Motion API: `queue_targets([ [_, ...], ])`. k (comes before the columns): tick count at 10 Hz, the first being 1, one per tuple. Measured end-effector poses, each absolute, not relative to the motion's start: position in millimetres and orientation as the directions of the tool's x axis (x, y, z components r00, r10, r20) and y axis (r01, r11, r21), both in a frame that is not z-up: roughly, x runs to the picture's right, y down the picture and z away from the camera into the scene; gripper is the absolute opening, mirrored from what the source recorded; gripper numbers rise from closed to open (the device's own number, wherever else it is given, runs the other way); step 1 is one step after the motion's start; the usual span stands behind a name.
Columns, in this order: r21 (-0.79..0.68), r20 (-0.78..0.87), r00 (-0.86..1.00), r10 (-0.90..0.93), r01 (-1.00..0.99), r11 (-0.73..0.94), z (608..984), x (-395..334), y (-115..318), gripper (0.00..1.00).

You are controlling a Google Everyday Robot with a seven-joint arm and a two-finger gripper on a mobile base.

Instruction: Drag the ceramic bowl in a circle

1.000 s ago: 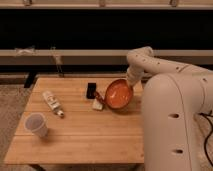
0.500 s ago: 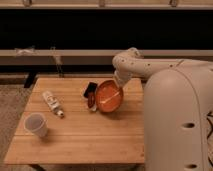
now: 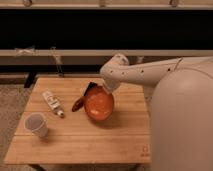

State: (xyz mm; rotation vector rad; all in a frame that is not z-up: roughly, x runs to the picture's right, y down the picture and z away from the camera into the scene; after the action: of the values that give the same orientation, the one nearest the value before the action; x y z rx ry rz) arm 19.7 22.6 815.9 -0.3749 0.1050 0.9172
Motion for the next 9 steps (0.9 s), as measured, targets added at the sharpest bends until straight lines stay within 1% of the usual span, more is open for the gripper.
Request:
queue_targets([
  [3,-0.296,-0.238,0.621,0.746,-0.778,0.554,806,17,50,0.1],
  [9,-0.283,-0.331,0.569,0.753,-0.821,0.496,813,72,110,0.1],
])
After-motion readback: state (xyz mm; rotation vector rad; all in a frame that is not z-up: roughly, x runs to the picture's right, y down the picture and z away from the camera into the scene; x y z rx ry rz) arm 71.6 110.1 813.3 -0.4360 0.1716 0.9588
